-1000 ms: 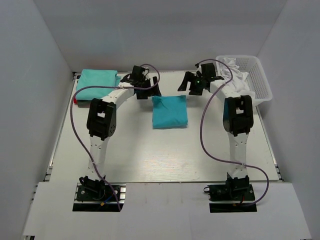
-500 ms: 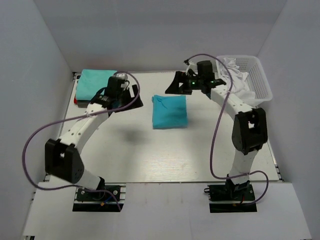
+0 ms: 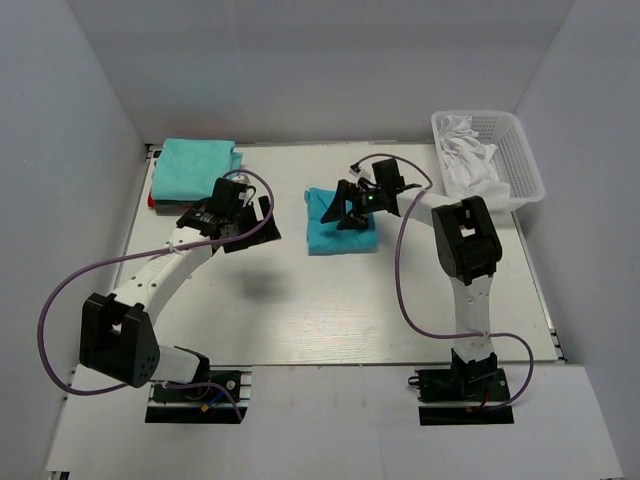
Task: Fold and stack the t-shirts
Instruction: Smooth out wrinkles on the folded tshirt
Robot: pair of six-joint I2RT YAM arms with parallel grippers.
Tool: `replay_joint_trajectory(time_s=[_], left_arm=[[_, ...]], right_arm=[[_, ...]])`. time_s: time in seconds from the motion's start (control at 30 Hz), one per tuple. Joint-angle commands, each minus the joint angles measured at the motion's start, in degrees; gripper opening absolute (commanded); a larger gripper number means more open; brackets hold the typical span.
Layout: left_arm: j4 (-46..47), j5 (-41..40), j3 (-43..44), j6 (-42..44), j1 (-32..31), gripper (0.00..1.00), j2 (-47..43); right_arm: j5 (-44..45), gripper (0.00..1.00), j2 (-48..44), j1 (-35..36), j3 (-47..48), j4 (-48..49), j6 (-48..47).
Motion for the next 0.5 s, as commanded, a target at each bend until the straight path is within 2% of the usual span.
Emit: replay_joint_trajectory(time_s=[0.0,0.07,0.13,0.2,0.3,0.37,0.47], left_arm=[[0.19,1.05,0.62,-0.48,-0.25,1.00,-0.56],[0.19,1.05,0.62,-0.48,-0.25,1.00,-1.17],[0.80,1.58,0.09,-0.48,-0.25,1.00,-1.71],[1.42,1.58,-0.52,-0.48,-0.25,1.00,-2.23],[1.42,2.11,-0.52,-1.01,-0.25,1.00,-2.23],[1.42,2.72,-0.52,-1.01,-0.25,1.00,-2.23],[1.42,2.72,-0.52,-1.01,-0.25,1.00,-0.92]], right_arm=[[2.73,0.90,1.24,0.35,6.06,-4.24,-4.75],[2.99,0.90,-0.34,0.52,11.07,-8.80,-6.08],[2.73,0.90,-4.55,0.52,12.22,-10.48,-7.40],[2.02,0.90,-10.40,0.52,10.13,-7.00,-6.97],[2.11,0.90,-16.57,0.87,1.88,0.64,-4.16],[0.79,0.90,-17.48,0.61,-5.85,1.99,-3.28],[-1.84,0.90,-16.44,0.61,-9.04,5.86,-1.96]])
